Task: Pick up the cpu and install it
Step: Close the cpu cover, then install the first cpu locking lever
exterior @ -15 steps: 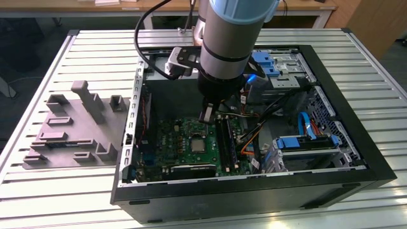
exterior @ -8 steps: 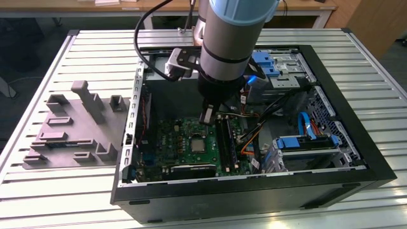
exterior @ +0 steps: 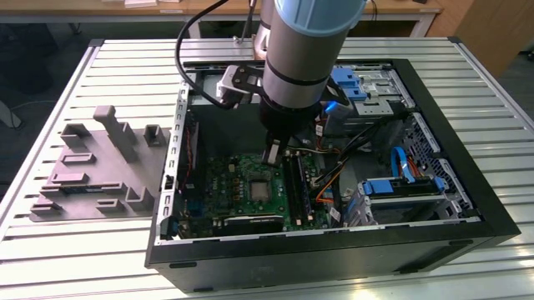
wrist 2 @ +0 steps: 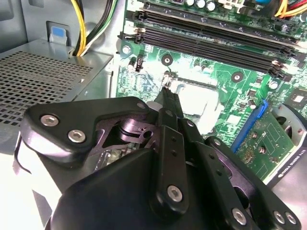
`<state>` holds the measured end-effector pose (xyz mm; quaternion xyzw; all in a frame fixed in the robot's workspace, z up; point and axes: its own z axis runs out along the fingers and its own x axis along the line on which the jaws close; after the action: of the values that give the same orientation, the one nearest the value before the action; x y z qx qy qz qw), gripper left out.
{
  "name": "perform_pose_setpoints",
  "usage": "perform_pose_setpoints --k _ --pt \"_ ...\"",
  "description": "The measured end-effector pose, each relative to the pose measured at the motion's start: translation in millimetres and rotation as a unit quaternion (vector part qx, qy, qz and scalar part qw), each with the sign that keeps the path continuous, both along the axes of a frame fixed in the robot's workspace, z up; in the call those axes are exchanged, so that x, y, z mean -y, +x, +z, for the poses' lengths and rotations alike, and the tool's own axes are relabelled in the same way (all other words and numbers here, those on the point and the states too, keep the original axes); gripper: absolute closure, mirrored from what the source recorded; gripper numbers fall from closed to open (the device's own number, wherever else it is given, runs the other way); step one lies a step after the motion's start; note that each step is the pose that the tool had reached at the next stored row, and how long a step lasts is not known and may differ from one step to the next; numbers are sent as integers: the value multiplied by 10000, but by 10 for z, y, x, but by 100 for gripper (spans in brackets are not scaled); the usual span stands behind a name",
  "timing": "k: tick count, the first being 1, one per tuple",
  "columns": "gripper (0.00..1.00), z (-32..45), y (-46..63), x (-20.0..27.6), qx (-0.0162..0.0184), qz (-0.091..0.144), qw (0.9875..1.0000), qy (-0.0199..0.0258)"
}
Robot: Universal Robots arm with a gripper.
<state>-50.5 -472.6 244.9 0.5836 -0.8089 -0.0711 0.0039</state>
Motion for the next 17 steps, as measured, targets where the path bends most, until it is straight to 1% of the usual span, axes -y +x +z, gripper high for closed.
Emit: perform_pose_setpoints --k 2,7,9,17 --pt "89 0 0 14 0 0 10000 -1" --pt "89 0 -11 76 0 2 10000 -3" --pt "89 0 -16 93 0 4 10000 -3" --pt "89 0 -16 94 0 10 10000 -3"
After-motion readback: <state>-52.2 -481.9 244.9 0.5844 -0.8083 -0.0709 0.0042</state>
